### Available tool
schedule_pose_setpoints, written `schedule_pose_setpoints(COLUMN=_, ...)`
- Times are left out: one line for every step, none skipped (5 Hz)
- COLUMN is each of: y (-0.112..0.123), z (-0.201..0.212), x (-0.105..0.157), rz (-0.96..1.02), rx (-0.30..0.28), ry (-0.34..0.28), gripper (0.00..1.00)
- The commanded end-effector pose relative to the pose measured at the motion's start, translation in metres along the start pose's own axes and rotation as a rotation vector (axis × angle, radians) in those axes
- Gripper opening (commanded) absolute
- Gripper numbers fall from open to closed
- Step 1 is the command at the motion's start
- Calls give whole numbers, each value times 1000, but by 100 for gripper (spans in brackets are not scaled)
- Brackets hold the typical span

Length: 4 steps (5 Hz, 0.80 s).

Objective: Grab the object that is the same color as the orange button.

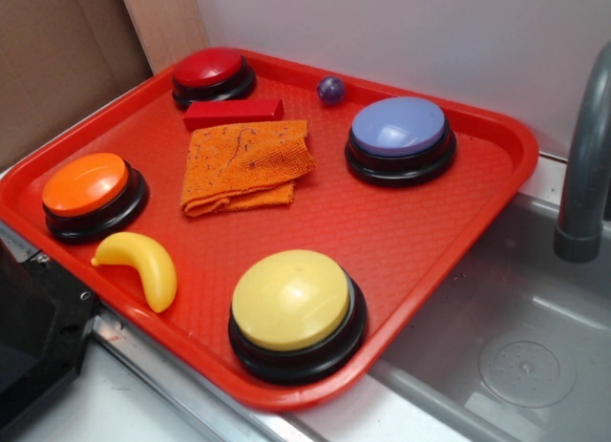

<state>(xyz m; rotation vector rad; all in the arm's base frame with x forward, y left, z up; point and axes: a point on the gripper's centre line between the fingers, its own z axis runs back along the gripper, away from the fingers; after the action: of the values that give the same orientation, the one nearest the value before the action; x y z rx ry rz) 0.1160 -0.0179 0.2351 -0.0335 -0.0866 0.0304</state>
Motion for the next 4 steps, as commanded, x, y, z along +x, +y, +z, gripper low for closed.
schedule_pose_setpoints(y=0, z=0, x=0, rz=0, rx=0, ry=0, gripper=100)
schedule_pose_setpoints(y=6, z=-22, x=16, rz=-3, rx=-42, ry=-39, gripper=100)
schedule_pose_setpoints(y=14, z=-55, x=31, rz=98, rx=5, ry=-61, gripper=100)
schedule_pose_setpoints(y=20, z=-94, x=49, rz=180, rx=54, ry=-71, gripper=100)
